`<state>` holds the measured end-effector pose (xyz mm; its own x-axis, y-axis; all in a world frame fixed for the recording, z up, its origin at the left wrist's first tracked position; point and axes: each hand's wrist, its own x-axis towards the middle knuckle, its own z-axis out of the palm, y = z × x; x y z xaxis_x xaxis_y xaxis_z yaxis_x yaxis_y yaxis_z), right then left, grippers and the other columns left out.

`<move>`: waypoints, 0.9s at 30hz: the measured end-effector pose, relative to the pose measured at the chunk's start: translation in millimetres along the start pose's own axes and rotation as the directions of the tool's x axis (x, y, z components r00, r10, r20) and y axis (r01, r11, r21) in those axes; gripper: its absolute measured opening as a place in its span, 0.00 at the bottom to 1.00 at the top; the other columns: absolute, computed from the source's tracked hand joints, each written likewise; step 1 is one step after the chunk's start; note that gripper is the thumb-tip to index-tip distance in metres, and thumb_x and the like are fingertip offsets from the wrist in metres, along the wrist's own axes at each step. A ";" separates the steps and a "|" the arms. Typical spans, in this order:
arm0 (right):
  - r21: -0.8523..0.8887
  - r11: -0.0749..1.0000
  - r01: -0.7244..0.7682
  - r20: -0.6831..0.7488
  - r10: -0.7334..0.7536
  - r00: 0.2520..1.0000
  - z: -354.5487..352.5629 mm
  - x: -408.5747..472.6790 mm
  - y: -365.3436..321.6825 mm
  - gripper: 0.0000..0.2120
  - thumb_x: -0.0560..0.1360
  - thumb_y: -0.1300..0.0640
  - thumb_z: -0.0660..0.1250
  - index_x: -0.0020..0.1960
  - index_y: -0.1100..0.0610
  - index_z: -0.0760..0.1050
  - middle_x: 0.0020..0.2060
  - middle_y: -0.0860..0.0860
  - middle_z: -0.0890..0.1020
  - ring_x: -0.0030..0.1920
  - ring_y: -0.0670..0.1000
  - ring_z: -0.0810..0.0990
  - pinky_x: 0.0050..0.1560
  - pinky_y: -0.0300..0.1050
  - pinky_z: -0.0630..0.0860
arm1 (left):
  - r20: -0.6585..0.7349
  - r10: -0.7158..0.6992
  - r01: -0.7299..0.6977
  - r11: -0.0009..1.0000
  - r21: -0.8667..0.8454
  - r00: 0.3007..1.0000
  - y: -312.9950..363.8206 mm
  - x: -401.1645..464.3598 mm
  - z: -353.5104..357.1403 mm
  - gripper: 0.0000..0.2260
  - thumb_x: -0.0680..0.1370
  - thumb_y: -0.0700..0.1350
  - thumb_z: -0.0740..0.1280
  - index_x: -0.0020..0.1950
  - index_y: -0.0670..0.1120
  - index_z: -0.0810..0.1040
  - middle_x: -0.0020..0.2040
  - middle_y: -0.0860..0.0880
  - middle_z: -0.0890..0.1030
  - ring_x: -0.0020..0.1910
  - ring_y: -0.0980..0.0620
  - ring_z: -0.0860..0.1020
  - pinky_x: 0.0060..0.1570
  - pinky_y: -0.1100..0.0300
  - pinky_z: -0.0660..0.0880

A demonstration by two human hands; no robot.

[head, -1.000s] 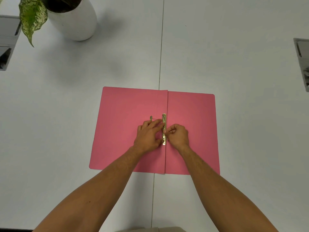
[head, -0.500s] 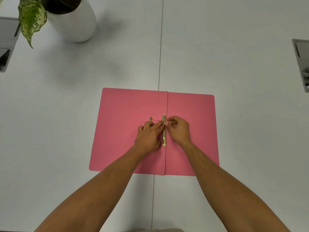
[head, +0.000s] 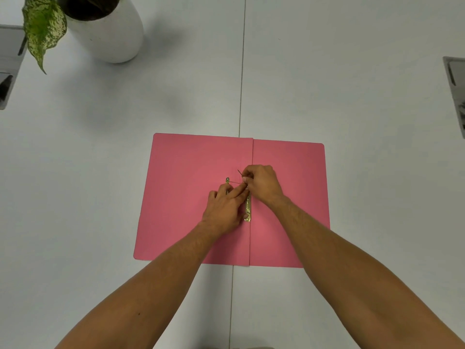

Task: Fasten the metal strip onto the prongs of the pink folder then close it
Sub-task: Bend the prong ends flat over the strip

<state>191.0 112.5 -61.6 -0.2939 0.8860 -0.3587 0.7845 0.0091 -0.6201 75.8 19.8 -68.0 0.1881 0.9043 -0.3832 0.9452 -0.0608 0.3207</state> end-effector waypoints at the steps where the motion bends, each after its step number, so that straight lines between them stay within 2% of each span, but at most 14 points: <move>1: -0.035 0.999 0.009 0.014 -0.009 1.000 -0.9 1.9 -1.7 0.06 0.72 0.64 0.68 0.46 0.58 0.82 0.42 0.56 0.85 0.43 0.54 0.82 0.48 0.51 0.81 | 0.002 0.001 -0.001 1.000 0.005 1.000 0.1 0.4 -0.4 0.32 0.74 0.53 0.66 0.76 0.53 0.59 0.77 0.57 0.59 0.66 0.45 0.63 0.56 0.50 0.64; 6: -0.146 0.987 0.067 0.076 -0.056 0.996 -3.1 6.2 -7.7 0.08 0.71 0.66 0.67 0.46 0.59 0.82 0.43 0.57 0.84 0.43 0.56 0.82 0.48 0.54 0.81 | -0.006 0.008 -0.008 1.000 0.020 1.000 1.2 0.7 -0.6 0.29 0.75 0.52 0.64 0.75 0.53 0.61 0.76 0.57 0.61 0.65 0.45 0.64 0.54 0.50 0.65; 12: -0.179 0.979 0.093 0.071 -0.081 0.994 -7.8 13.9 -11.4 0.06 0.71 0.66 0.69 0.47 0.61 0.82 0.46 0.56 0.83 0.45 0.54 0.81 0.46 0.45 0.76 | 0.010 0.011 -0.011 0.999 0.033 1.000 1.9 2.1 -1.0 0.30 0.75 0.51 0.65 0.75 0.52 0.61 0.76 0.58 0.59 0.65 0.45 0.63 0.53 0.50 0.65; 16: -0.174 0.980 0.095 0.078 -0.082 0.994 -8.4 16.4 -10.4 0.05 0.71 0.65 0.70 0.47 0.61 0.82 0.46 0.56 0.83 0.45 0.54 0.81 0.47 0.45 0.76 | 0.030 0.020 -0.021 0.999 0.033 0.999 1.1 2.9 -2.0 0.30 0.75 0.52 0.66 0.76 0.51 0.61 0.77 0.58 0.58 0.65 0.45 0.62 0.53 0.49 0.65; 21: -0.084 0.996 0.035 -0.008 -0.036 0.999 -2.1 14.7 -0.7 0.04 0.71 0.65 0.71 0.45 0.60 0.83 0.44 0.55 0.84 0.42 0.50 0.78 0.44 0.42 0.75 | 0.033 0.022 -0.023 0.999 0.041 0.999 1.9 4.0 -3.6 0.31 0.74 0.52 0.66 0.75 0.51 0.61 0.76 0.59 0.58 0.65 0.45 0.63 0.51 0.49 0.65; 27: 0.089 0.994 -0.066 -0.085 0.073 0.994 1.3 10.4 3.6 0.06 0.70 0.67 0.71 0.46 0.60 0.83 0.42 0.55 0.85 0.40 0.48 0.80 0.44 0.39 0.77 | 0.049 0.013 -0.015 0.999 0.041 0.999 1.7 5.1 -5.4 0.31 0.74 0.53 0.66 0.76 0.52 0.61 0.77 0.59 0.58 0.66 0.46 0.62 0.53 0.49 0.65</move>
<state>190.1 121.2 -68.4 -0.1881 0.9205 -0.3425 0.7501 -0.0904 -0.6551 76.9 26.7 -64.7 0.2130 0.8815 -0.4215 0.9525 -0.0912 0.2907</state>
